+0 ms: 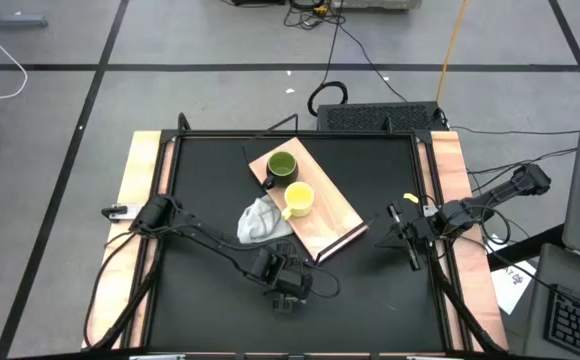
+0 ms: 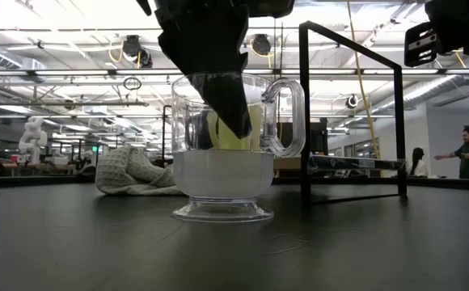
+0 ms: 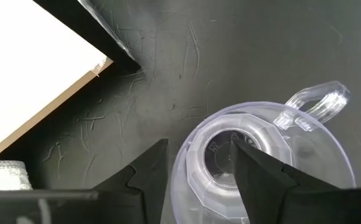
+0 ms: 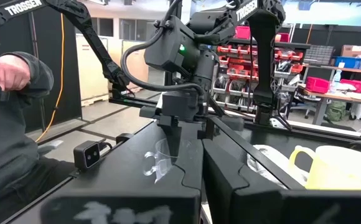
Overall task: Stack small to large cups/mugs on shelf
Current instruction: Put the transparent mug on the shelf
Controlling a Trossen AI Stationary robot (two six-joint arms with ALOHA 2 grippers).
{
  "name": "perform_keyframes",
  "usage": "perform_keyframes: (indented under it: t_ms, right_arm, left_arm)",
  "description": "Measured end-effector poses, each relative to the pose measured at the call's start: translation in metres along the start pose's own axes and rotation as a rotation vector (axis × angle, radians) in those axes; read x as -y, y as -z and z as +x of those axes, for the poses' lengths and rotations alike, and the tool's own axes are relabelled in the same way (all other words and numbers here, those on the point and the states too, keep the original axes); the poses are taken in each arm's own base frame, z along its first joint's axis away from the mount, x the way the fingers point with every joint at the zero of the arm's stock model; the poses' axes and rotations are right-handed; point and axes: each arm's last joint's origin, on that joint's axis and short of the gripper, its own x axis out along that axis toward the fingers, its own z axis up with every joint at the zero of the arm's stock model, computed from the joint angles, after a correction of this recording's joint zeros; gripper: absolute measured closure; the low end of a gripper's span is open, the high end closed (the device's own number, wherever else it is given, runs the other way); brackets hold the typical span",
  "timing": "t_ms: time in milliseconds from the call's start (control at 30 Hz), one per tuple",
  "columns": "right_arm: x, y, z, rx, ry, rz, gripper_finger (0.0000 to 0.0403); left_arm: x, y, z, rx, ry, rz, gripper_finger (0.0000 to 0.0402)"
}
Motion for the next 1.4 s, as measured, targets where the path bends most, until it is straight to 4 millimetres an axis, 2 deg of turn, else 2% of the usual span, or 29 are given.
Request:
perform_keyframes:
  t_ms: [267, 333, 533, 800, 933, 1033, 1133, 1300, 1400]
  right_arm:
    - [0.000, 0.000, 0.000, -0.001, 0.000, 0.000, 0.0403]
    - [0.000, 0.000, 0.000, -0.001, 0.000, 0.000, 0.0403]
    - [0.000, 0.000, 0.000, -0.001, 0.000, -0.002, 0.0403]
    - [0.000, 0.000, 0.000, -0.001, 0.000, -0.007, 0.0403]
    - [0.000, 0.000, 0.000, -0.001, 0.000, -0.007, 0.0403]
    - [0.000, 0.000, 0.000, -0.001, 0.000, -0.008, 0.0403]
    - [0.000, 0.000, 0.000, 0.000, 0.000, -0.007, 0.0403]
    - [0.000, 0.000, 0.000, 0.000, 0.000, -0.007, 0.0403]
    - [0.000, 0.000, 0.000, 0.000, 0.000, -0.007, 0.0403]
  left_arm:
    - [0.000, 0.000, -0.001, 0.001, 0.002, 0.001, 0.0224]
    - [-0.001, -0.001, -0.006, 0.006, 0.009, -0.001, 0.0224]
    - [-0.008, -0.001, -0.047, 0.035, 0.026, -0.053, 0.0224]
    - [-0.023, 0.012, -0.122, 0.100, -0.006, -0.100, 0.0224]
    - [-0.028, 0.014, -0.144, 0.156, -0.016, -0.118, 0.0224]
    - [-0.029, 0.015, -0.149, 0.166, -0.015, -0.100, 0.0228]
    - [-0.029, 0.017, -0.147, 0.134, -0.004, -0.032, 0.0261]
    - [-0.029, 0.020, -0.147, 0.095, 0.027, 0.067, 0.0377]
    - [-0.028, 0.020, -0.147, 0.099, 0.028, 0.080, 0.0390]
